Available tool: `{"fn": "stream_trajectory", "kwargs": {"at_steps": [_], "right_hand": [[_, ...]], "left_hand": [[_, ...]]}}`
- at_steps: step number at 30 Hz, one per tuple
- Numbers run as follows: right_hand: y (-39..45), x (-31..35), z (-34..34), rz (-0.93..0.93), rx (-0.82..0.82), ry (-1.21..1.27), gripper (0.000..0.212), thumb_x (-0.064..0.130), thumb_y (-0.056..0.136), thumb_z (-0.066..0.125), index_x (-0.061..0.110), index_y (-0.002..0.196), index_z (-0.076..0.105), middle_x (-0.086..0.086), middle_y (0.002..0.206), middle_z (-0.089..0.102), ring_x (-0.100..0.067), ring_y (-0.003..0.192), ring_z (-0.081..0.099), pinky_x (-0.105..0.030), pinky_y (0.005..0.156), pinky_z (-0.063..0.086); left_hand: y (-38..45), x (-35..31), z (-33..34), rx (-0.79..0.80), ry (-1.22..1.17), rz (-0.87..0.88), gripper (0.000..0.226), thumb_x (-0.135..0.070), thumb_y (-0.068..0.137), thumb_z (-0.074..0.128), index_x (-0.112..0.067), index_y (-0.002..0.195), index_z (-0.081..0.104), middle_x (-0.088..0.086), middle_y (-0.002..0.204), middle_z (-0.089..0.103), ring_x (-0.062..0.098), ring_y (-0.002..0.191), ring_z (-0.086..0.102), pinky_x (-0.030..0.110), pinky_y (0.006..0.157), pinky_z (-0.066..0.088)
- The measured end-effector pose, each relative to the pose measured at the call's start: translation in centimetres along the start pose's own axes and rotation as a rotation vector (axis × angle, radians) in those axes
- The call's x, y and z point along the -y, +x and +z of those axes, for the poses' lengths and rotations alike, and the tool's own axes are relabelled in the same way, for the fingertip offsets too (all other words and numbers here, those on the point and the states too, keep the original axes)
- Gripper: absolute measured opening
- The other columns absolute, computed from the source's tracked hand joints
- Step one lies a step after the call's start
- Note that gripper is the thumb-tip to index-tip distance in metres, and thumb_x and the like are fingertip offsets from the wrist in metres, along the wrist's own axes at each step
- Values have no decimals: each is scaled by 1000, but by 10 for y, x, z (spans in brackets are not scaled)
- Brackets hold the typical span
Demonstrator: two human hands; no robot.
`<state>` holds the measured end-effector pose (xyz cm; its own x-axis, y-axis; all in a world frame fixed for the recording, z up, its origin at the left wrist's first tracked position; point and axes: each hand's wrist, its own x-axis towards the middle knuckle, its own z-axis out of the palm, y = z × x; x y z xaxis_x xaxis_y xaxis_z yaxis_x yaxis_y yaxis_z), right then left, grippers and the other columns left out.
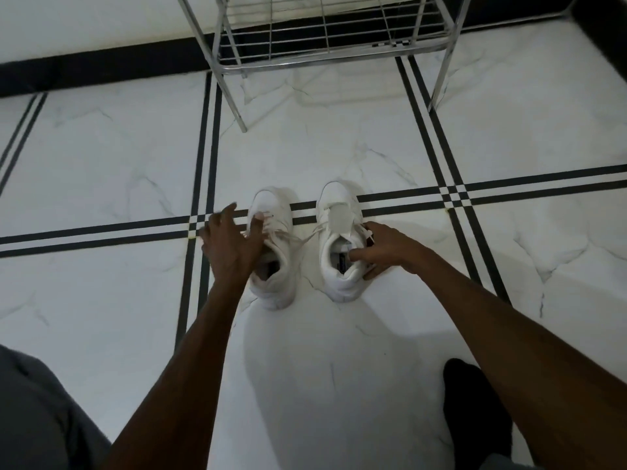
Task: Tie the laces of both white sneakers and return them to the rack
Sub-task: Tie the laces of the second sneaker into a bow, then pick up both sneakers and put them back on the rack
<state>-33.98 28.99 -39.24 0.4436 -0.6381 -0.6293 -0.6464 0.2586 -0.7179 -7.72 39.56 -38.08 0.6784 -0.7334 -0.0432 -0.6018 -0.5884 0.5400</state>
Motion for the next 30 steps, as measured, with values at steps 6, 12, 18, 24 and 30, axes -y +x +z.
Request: {"fn": "stream_trajectory", "kwargs": {"at_steps": [6,12,18,24,30], "right_hand": [[9,18,16,-61,-50,-70,41,30,80,75,16,117,63,-12,102,75,-26,83,77,-45,66,66],[16,17,26,-93,-139,-128,45,34,77,76,18,116,63,-8,101,74,-18,78,74,-30,51,62],[15,11,30,-139,-254,-188,48,41,78,75,19,119,63,-3,104,74,-17,87,69,-21,56,54],[23,2,34,-165,-333,-201,44,44,76,71,23,114,66,-1,102,75,-23,95,70,-33,80,56],[16,4,27,-237,-348,-164,66,47,73,67,28,136,59,0,101,76,-19,90,72,-33,83,58]], "left_hand": [[-17,28,-14,429,-419,-169,49,-56,99,53,-22,133,62,0,121,70,20,111,67,41,90,57],[-15,32,-13,520,-334,-71,42,-16,79,77,-32,115,65,-10,104,74,14,97,71,34,79,59],[-21,19,-4,378,-241,-50,71,-27,63,66,-13,132,58,4,119,67,24,107,63,33,83,50],[-28,13,15,315,-254,-104,58,-31,76,59,-20,133,58,6,123,66,27,114,62,51,99,52],[-37,0,10,259,-257,-100,61,-31,83,57,-18,142,52,7,133,60,25,122,57,46,104,49]]}}
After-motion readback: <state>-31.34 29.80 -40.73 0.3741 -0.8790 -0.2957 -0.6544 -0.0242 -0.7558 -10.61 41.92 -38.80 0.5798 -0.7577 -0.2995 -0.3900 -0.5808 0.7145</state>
